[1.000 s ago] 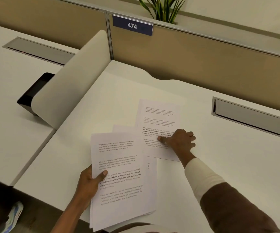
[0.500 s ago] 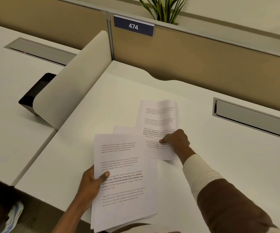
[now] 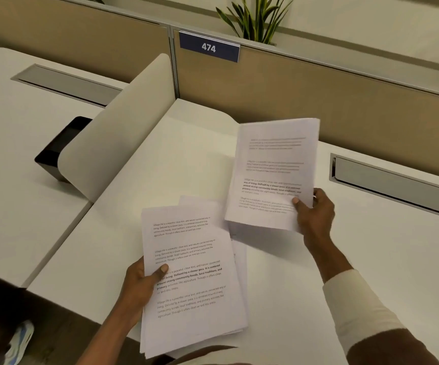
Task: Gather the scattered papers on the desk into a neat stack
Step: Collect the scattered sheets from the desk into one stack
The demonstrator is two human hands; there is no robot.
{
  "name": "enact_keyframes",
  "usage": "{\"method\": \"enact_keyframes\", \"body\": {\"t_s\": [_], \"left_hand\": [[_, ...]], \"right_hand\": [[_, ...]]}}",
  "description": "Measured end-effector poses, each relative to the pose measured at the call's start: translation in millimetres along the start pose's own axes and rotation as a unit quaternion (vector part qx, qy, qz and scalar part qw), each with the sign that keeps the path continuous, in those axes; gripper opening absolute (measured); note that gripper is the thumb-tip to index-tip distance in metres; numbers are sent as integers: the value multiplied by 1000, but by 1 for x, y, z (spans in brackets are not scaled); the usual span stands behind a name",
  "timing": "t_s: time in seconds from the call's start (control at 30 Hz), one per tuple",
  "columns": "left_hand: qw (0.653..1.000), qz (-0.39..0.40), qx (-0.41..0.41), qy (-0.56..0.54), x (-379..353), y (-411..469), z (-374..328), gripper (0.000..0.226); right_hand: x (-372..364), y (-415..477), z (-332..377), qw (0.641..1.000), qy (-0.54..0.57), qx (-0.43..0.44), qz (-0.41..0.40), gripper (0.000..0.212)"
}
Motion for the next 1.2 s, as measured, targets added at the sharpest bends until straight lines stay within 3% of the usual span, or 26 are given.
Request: {"method": "enact_keyframes", "body": {"t_s": [0.17, 0.4, 0.57, 0.77, 0.9, 1.0, 1.1, 1.2], "left_hand": [[999, -5, -5, -51, 1, -13, -3, 45], [995, -37, 3, -91, 5, -39, 8, 32], [996, -71, -2, -53, 15, -66, 9, 35], [996, -83, 43, -9, 17, -90, 23, 54], [998, -49, 23, -33, 12, -96, 27, 29], [1000, -24, 2, 16, 10, -101, 27, 36], [999, -5, -11, 45, 11, -105, 24, 40], [999, -10, -15, 31, 18, -108, 19, 39]], "right_hand": [[-17, -42, 1, 985, 71, -3, 154, 27], [-69, -141, -41, 954, -59, 1, 293, 34], [-75, -189, -54, 927, -190, 64, 316, 57], [-74, -236, -85, 899, -255, 64, 349, 59], [-68, -249, -110, 897, -290, 40, 331, 56], [-59, -253, -125, 895, -323, 29, 306, 51], [-52, -251, -131, 903, -311, 21, 294, 43], [-42, -245, -131, 935, -217, -27, 279, 48]]}}
Point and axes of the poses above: each hand's wrist, its own y-axis towards the middle knuckle, its own x-axis out of the back of the hand, z = x × y, the point moved 9 cm from there along y, towards the middle knuckle, and after that the axes turned 8 degrees about -x, right-handed, at the moved point
